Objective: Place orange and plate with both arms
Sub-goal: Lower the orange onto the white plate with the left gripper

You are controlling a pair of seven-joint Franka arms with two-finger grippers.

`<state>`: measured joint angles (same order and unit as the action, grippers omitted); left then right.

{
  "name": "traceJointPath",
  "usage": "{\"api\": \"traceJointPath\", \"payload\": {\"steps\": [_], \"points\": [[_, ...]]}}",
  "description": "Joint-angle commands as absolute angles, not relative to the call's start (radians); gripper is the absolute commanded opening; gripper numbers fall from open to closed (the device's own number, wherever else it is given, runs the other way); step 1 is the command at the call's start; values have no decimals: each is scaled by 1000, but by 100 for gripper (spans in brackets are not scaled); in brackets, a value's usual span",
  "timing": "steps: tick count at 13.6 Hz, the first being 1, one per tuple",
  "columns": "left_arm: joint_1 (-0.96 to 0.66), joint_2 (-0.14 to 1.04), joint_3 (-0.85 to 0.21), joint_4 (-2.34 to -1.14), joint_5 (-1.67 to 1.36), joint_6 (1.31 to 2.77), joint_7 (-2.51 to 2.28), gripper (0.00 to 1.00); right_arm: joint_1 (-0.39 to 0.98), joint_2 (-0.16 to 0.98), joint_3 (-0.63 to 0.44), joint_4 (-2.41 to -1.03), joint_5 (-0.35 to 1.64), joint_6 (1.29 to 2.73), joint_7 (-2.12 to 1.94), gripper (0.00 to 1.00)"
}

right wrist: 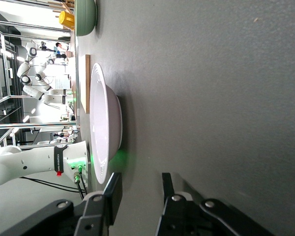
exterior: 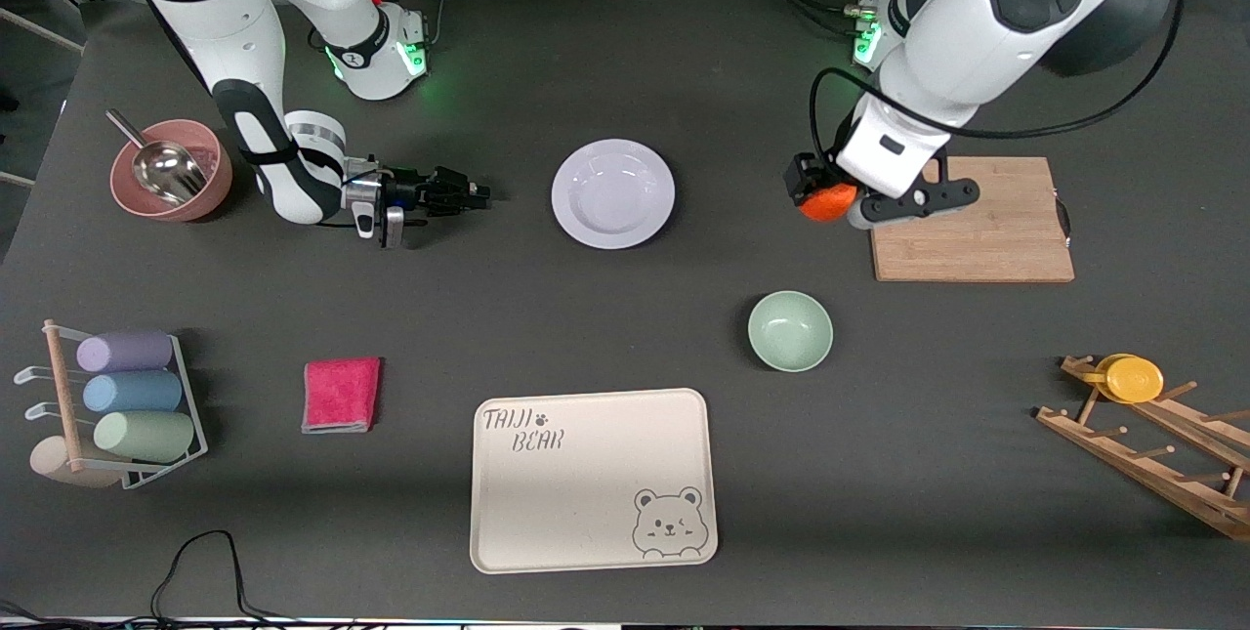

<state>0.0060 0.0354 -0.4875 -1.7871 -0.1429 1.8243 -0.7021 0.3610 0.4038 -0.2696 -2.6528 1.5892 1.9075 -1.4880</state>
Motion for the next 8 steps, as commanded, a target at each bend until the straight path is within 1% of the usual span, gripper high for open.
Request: {"api": "traceJointPath", "payload": {"steps": [1,4,8], "points": [[-142,150,-459,-1675,-51,1789,-881,0,365,423,-275,-2648,1615,1898,-1520,39],[-282,228,-466,-1681,-2,1848,-1015,0,365,425,-276,-2648,1615,1879,-1522,39],[-446,340,-469,-1703,3,1998,-1156,0,364,425,-276,-2648,1615,1879,-1522,39]]}}
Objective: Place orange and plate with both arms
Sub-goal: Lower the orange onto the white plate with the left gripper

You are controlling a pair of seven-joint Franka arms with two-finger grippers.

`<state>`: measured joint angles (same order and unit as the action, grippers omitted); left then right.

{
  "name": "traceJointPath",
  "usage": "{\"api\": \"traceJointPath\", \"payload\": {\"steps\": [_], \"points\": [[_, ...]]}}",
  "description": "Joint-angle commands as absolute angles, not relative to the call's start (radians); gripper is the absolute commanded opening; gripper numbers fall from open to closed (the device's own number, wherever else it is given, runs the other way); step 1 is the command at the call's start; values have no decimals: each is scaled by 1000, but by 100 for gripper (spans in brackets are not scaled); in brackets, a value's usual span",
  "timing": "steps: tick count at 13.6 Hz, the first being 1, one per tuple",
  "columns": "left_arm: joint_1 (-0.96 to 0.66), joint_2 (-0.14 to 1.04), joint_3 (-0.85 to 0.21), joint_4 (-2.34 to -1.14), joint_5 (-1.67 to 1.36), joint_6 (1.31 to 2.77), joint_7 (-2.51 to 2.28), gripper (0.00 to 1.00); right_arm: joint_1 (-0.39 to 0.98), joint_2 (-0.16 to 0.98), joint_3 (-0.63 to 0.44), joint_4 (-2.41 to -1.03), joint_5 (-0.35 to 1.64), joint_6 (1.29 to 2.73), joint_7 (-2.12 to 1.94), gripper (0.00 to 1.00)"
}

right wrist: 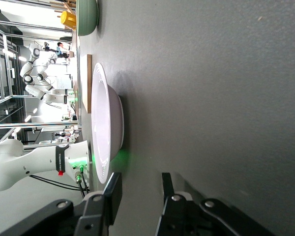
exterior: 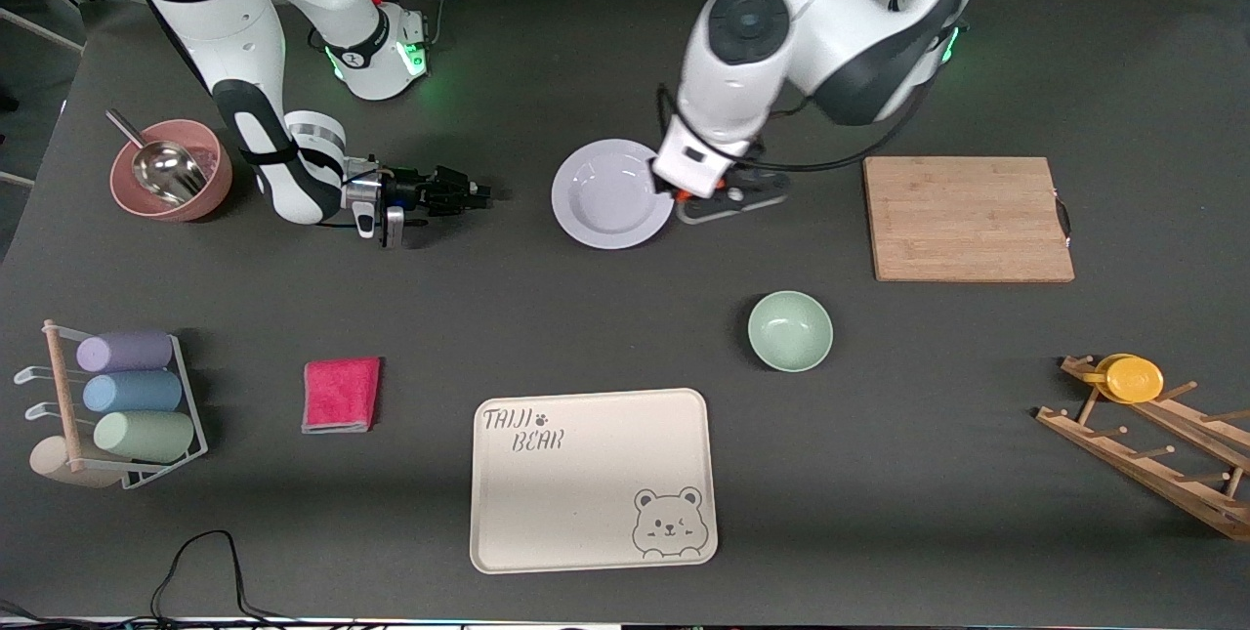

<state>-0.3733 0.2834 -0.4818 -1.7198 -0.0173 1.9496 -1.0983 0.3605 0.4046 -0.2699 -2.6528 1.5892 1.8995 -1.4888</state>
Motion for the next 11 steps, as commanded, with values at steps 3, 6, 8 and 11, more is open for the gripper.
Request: {"api": "traceJointPath", "payload": {"steps": [3,6,8,11], "points": [[-546,432,-462,-1753,24,2198,-1221,0,364,426,-276,-2648,1615,1879,-1528,39],[-607,540,-463,-1756,149,2279,-1311,0,364,426,-276,-2648,1615,1879,-1528,39],[-611,566,-460,-1758,158,2284,-1310,0,364,428,-276,-2648,1615,1879,-1528,39],[-623,635,-460,-1779,239,2351,-1356,0,364,433,-275,-2648,1615,1878,-1528,39]]}}
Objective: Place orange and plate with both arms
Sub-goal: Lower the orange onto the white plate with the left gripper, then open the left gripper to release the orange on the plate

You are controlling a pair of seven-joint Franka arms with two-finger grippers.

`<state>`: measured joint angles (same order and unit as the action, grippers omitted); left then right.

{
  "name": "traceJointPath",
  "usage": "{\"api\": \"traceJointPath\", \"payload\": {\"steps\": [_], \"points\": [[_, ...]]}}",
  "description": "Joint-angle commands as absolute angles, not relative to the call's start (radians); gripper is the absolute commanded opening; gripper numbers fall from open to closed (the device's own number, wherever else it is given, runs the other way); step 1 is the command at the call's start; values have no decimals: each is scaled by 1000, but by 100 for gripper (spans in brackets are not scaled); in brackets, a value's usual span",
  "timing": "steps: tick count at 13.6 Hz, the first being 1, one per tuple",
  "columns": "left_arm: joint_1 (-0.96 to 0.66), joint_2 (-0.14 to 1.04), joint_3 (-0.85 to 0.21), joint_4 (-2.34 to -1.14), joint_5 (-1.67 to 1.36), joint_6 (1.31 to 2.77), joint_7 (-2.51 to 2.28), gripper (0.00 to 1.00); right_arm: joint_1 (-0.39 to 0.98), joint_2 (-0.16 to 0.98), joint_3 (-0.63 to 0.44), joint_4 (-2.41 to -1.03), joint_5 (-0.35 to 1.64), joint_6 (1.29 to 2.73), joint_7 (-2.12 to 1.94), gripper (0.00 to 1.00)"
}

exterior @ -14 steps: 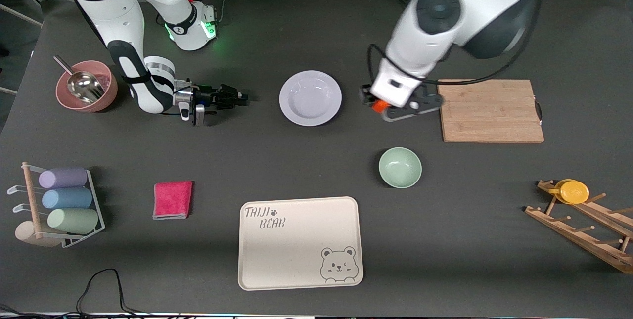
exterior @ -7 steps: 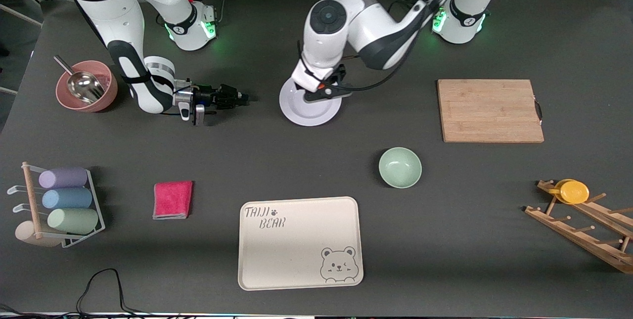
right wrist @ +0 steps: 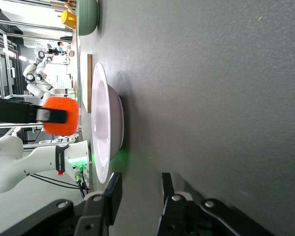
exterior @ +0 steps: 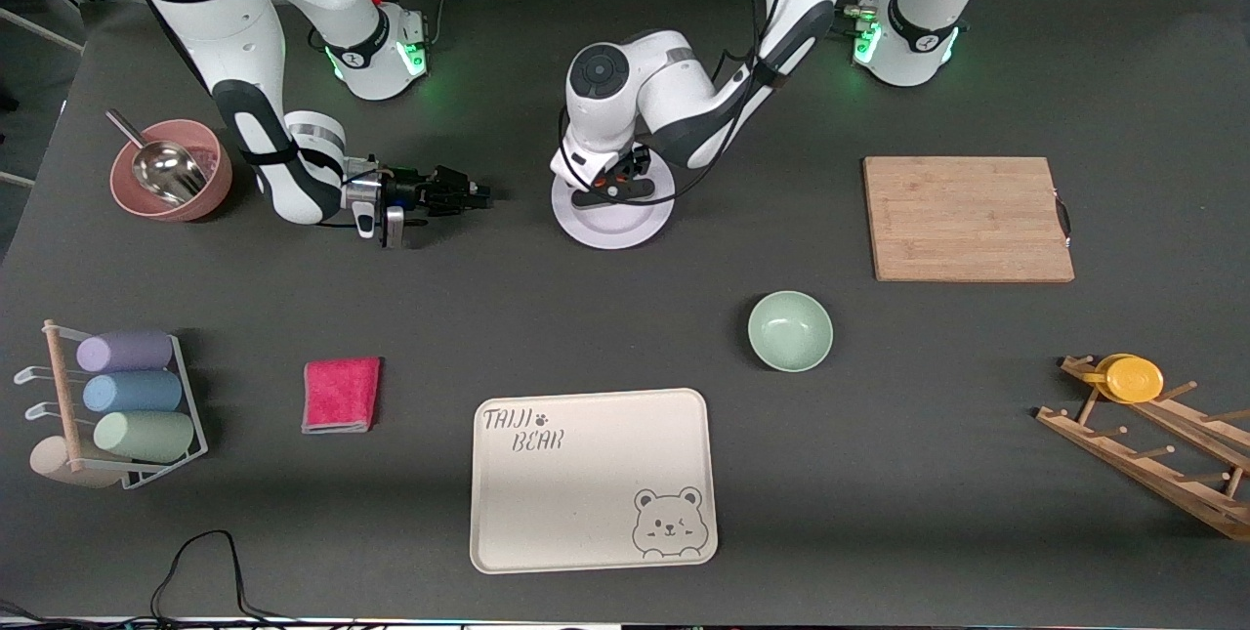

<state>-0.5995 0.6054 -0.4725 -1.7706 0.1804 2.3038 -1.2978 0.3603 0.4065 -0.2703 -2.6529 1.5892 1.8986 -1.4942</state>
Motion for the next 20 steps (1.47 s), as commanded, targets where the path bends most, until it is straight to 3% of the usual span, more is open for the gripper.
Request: {"api": "traceJointPath", "payload": {"steps": [1,4,6,8,9,15,20], "points": [[-623,637,-459,-1799,267,2383,-1376,0,364,433,-275,-2648,1615,1878,-1528,39],[-620,637,-459,-1813,268,2393,-1382,1,364,434,-275,-2648,1615,1878,-1528,39],[-620,638,-459,-1812,270,2391,-1382,67,364,434,-275,-2646,1617,1878,-1528,39],[-621,641,-459,-1813,270,2378,-1382,95,364,434,-275,-2645,1623,1878,-1528,39],[-621,638,-459,-1812,270,2362,-1384,100,365,434,-273,-2643,1626,1878,-1526,39],[-539,510,-471,-1760,255,2191,-1379,100,371,434,-270,-2640,1640,1876,-1519,39],[-373,417,-474,-1551,124,1961,-1235,100,414,434,-256,-2638,1710,1876,-1517,39]]}}
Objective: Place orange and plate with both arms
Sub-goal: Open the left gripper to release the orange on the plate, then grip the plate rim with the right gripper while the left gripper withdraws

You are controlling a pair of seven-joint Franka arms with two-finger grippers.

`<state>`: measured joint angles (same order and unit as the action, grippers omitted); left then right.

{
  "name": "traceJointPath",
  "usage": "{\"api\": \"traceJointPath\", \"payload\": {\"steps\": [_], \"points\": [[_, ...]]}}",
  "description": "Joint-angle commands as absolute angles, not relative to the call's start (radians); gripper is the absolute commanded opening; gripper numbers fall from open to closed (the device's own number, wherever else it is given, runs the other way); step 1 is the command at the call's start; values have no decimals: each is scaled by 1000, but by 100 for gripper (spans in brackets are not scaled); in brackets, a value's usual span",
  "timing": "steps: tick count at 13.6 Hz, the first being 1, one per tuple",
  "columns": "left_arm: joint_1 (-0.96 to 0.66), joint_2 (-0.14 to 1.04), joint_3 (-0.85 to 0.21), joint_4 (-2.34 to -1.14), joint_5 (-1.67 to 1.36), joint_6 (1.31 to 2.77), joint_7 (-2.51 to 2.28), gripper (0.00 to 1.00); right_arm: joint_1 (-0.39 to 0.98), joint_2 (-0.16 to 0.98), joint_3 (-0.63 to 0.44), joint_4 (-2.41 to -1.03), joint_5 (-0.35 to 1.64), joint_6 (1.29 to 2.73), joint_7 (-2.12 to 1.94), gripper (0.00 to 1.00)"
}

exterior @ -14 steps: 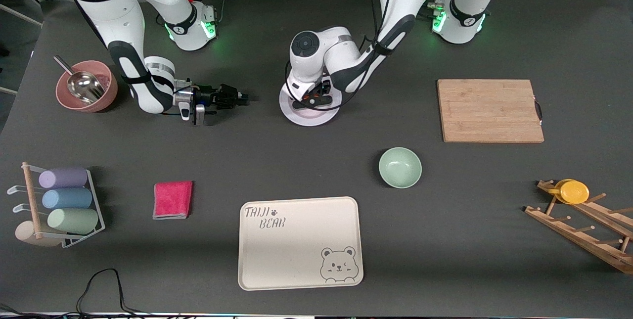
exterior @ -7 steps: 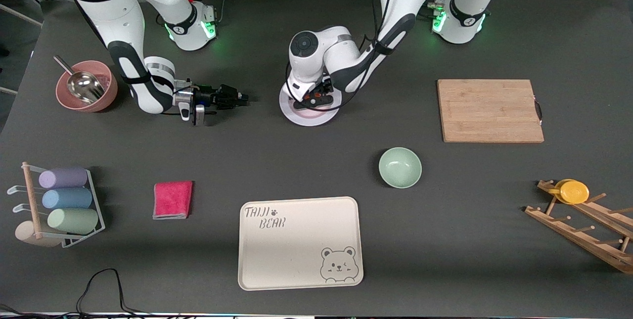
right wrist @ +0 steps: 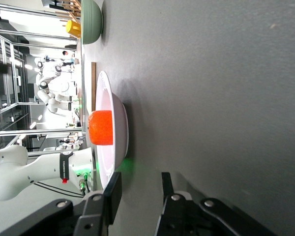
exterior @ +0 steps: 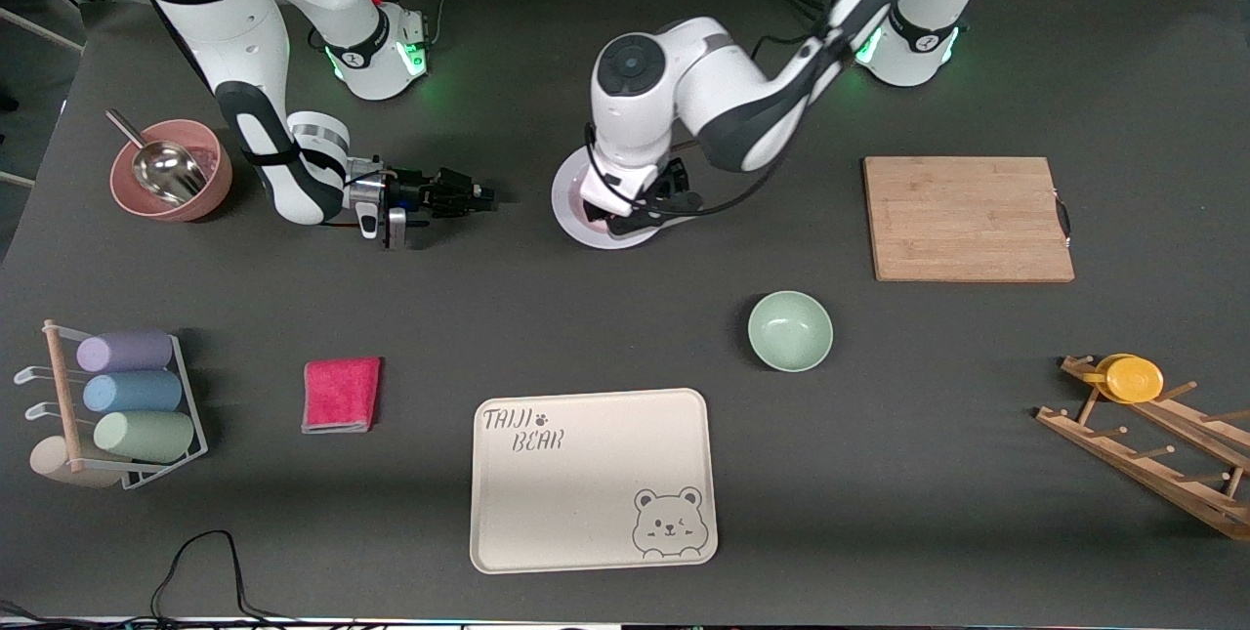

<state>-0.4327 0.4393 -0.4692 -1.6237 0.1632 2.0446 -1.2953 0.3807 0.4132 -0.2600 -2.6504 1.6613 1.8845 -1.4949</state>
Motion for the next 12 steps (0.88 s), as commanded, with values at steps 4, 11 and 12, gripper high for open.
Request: {"api": "traceJointPath", "payload": {"steps": [4,11,12], "points": [[-203,327,-460,-1503,133,1775,-1084,100,461,436,-226,-2626,1799,1878,-1517,39],[202,227,-462,-1506,124,1628,-585,100,626,478,-195,-2576,2031,1885,-1519,39],[253,216,-465,-1515,124,1626,-509,100,629,486,-175,-2565,2060,1888,-1523,39]]}}
